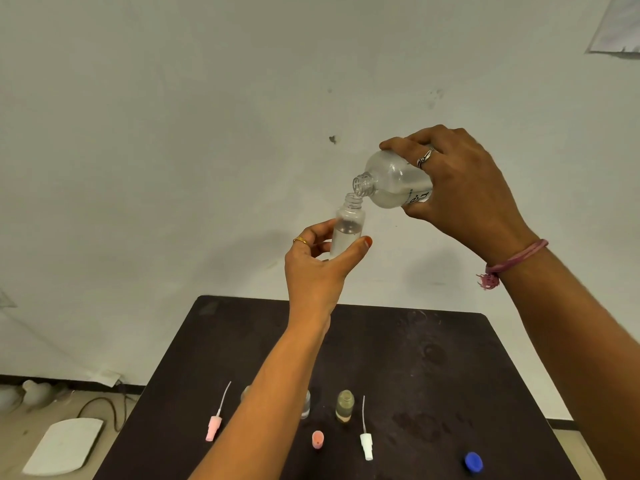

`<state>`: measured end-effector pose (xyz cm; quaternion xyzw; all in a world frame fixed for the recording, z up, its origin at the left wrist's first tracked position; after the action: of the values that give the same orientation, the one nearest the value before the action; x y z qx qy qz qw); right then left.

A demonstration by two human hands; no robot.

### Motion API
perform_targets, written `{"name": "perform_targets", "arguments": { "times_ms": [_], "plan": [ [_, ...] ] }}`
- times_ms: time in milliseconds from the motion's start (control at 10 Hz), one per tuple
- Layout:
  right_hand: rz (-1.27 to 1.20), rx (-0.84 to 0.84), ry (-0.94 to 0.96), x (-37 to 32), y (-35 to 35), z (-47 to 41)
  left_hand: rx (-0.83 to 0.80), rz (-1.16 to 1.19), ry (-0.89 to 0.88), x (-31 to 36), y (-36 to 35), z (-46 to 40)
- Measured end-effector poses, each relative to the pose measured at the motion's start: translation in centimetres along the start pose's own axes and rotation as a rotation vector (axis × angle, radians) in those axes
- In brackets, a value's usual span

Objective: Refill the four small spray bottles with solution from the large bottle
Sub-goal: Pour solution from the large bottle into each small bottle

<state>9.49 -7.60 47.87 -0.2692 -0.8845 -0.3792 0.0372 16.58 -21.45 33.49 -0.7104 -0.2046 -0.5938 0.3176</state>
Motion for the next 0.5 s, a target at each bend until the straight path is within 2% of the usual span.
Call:
{"name": "perform_targets", "arguments": {
  "times_ms": [500],
  "plan": [
    [-0.003, 0.0, -0.003, 0.06, -0.07, 0.02, -0.006, 0.001, 0.009, 0.04, -0.12, 0.09]
  ]
}}
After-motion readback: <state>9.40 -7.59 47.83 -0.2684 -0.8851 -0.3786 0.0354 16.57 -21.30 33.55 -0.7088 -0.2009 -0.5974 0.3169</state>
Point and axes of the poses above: each hand's wrist, its own z-axis away from the middle knuckle, its own y-axis out of the back of the hand, x = y × z, the point moved 10 cm from there along -z, towards the middle knuckle, and after that the axes turned 8 degrees about y, right-handed, at the moved point
